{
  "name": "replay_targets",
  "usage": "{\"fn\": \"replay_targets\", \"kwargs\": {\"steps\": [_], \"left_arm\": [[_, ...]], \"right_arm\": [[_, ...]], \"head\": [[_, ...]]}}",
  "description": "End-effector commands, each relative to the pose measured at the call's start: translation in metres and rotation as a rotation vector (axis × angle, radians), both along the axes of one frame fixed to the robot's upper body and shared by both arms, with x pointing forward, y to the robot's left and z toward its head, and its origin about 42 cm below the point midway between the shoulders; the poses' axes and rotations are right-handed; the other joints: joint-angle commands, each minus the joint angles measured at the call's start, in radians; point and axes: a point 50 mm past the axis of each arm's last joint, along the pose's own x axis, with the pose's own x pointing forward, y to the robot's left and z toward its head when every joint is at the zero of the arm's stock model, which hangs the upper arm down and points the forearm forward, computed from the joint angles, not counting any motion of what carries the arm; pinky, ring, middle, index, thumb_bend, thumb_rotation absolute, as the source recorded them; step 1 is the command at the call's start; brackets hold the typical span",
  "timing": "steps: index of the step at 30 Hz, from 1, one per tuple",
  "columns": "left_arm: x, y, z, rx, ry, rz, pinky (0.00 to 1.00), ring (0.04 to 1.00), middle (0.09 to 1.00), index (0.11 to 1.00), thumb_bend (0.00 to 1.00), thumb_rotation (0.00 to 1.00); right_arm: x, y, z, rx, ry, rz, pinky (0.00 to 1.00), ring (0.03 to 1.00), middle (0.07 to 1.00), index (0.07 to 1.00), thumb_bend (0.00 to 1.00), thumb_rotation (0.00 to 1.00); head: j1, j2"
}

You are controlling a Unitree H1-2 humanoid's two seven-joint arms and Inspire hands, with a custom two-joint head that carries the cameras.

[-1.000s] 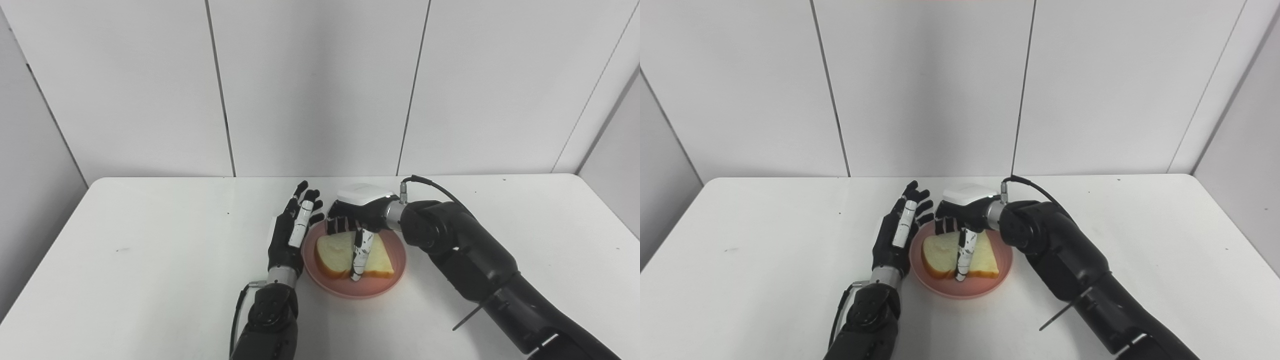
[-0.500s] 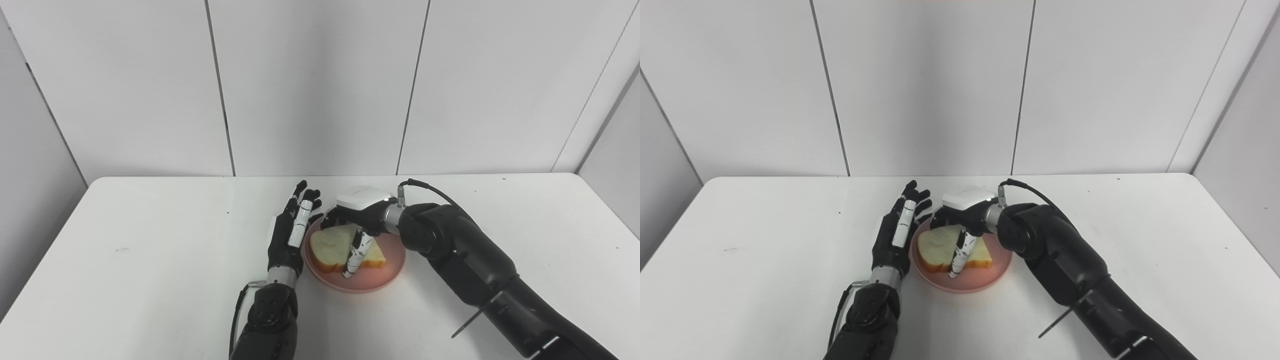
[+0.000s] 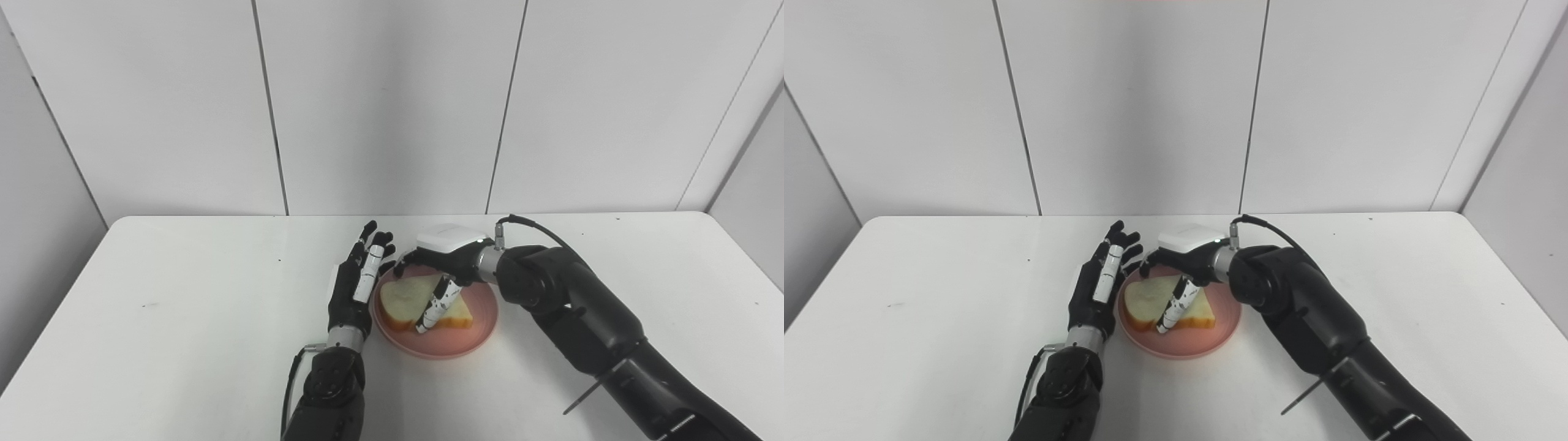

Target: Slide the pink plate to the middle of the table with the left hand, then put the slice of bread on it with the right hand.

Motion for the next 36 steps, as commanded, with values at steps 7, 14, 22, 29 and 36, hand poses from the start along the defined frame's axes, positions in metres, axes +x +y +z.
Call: {"fn": "replay_targets", "kwargs": {"steps": [7,14,22,29,36], "left_arm": [[-0.009,-0.001,-0.021,0.003,0.096,-0.003,0.76,0.823,0.841,0.884,0.82,0.76],[-0.008,0.000,-0.021,0.005,0.093,-0.001,0.76,0.820,0.841,0.882,0.82,0.76],[-0.005,0.005,-0.018,0.005,0.092,0.013,0.77,0.845,0.854,0.885,0.81,0.76],[-0.004,0.012,-0.016,0.015,0.063,0.034,0.78,0.868,0.862,0.896,0.78,0.77],[-0.002,0.019,-0.016,0.026,0.044,0.061,0.79,0.884,0.875,0.909,0.81,0.79]], "right_arm": [[-0.010,-0.011,0.060,0.022,-0.052,0.002,0.74,0.840,0.839,0.750,1.00,0.31],[-0.017,-0.032,0.072,0.199,-0.045,0.001,0.68,0.796,0.824,0.748,1.00,0.29],[-0.007,-0.062,0.036,0.540,-0.160,-0.072,0.72,0.806,0.828,0.806,0.98,0.72],[0.003,-0.063,-0.020,0.877,-0.130,-0.264,0.73,0.834,0.868,0.860,0.90,0.99],[0.007,-0.060,-0.061,1.268,-0.039,-0.473,0.77,0.848,0.871,0.870,0.84,1.00]], "head": [[0.002,0.000],[0.002,-0.003],[0.003,-0.007],[0.004,-0.008],[-0.006,-0.017]]}}
